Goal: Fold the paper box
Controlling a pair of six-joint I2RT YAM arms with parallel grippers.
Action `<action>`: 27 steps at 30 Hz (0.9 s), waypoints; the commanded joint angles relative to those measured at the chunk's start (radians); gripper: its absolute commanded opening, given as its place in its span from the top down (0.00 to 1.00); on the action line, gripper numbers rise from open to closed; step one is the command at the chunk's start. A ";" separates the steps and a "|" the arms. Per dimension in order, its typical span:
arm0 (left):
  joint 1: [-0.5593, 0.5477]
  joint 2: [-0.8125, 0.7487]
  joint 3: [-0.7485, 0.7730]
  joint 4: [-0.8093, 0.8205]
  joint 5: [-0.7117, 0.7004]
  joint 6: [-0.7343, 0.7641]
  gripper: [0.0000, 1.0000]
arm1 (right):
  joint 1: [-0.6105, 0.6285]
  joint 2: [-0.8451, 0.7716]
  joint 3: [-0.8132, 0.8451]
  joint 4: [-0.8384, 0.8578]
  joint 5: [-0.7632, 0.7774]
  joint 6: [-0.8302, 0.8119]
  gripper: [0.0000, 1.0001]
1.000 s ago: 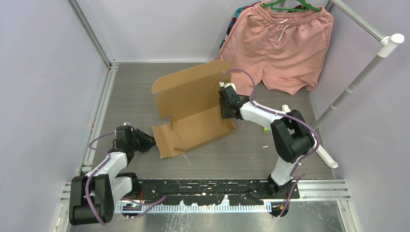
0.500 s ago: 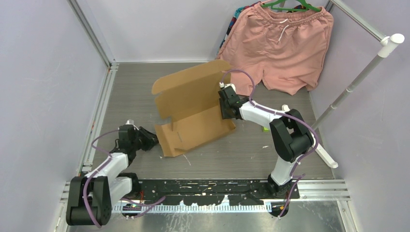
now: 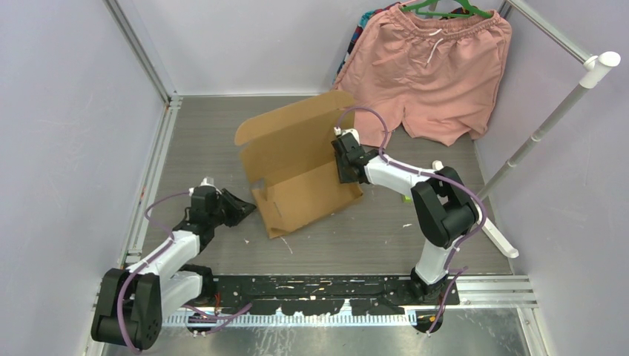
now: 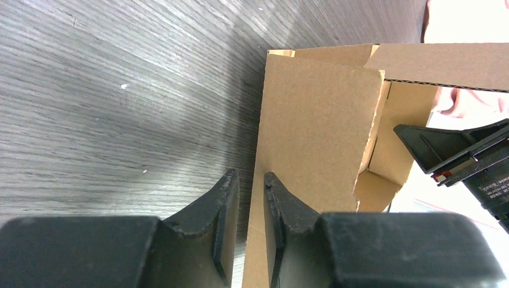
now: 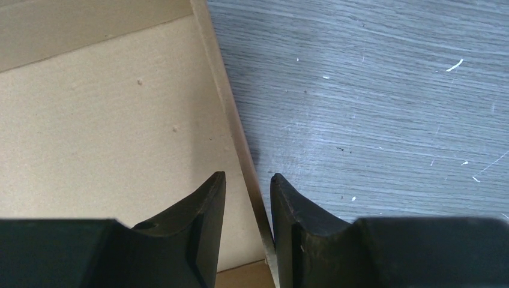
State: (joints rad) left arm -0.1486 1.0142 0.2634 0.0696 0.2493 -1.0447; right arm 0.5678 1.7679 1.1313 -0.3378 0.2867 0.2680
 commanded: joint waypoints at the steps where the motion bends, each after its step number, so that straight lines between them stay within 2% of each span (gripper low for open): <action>1: -0.026 0.000 0.057 0.033 -0.036 -0.024 0.77 | 0.024 0.006 0.042 0.007 0.010 0.024 0.61; 27: -0.261 0.134 0.151 0.143 -0.180 -0.083 0.78 | 0.054 0.037 0.064 -0.008 0.022 0.039 0.62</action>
State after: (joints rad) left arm -0.3519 1.1152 0.3737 0.1623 0.0589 -1.1194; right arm 0.5827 1.7916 1.1561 -0.3851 0.3801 0.2657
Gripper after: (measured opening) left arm 0.221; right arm 0.388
